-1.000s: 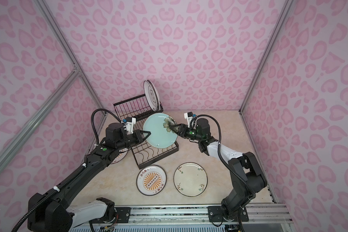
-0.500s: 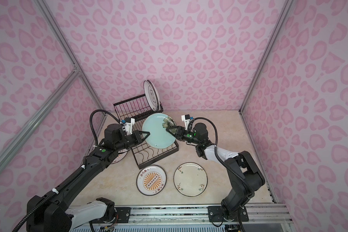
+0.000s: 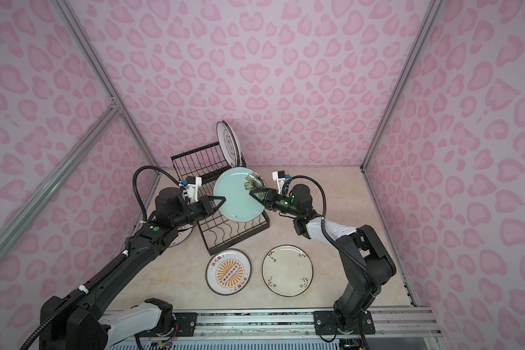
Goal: Load plates into a dish rack
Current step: Pick up the plate from the top-center of the table.
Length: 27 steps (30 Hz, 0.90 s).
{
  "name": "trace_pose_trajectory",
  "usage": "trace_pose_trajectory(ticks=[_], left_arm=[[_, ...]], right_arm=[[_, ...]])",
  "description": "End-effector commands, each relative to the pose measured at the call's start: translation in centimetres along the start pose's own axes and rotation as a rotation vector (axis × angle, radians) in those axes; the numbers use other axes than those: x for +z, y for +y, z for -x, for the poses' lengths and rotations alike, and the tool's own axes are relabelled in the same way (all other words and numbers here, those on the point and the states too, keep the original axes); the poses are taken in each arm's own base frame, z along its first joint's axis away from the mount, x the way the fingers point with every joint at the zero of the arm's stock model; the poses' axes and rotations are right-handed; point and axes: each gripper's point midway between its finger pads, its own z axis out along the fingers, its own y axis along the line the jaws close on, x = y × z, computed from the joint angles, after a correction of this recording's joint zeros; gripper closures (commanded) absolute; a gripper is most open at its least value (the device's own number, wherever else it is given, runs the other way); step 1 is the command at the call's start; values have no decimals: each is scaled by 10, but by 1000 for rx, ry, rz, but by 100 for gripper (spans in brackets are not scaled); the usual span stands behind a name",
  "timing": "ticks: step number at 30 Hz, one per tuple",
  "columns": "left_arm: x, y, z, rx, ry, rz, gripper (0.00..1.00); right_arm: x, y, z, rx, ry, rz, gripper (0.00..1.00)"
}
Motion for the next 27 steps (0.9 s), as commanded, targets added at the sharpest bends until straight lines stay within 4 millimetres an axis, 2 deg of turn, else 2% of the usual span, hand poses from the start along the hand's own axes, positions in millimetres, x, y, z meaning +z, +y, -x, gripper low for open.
trace_pose_trajectory(ticks=[1,7,10,15,19,21,27], left_arm=[[-1,-14,9,44,-36,-57,96],[-4,-12,10,50,-41,-43,96],[-4,-13,9,55,-38,-45,96],[-4,-11,10,52,-31,-31,96],[-6,-15,10,59,-26,-34,67],[-7,-14,11,59,-31,-27,59],[-12,-14,14,67,-43,-4,53]], right_arm=[[3,19,-2,-54,25,69,73],[3,20,-1,-59,32,63,89],[3,20,-1,-58,37,59,100],[4,22,-1,-62,40,61,100],[3,20,1,-68,41,35,100],[2,17,3,-73,34,11,100],[-3,14,8,-120,33,-73,100]])
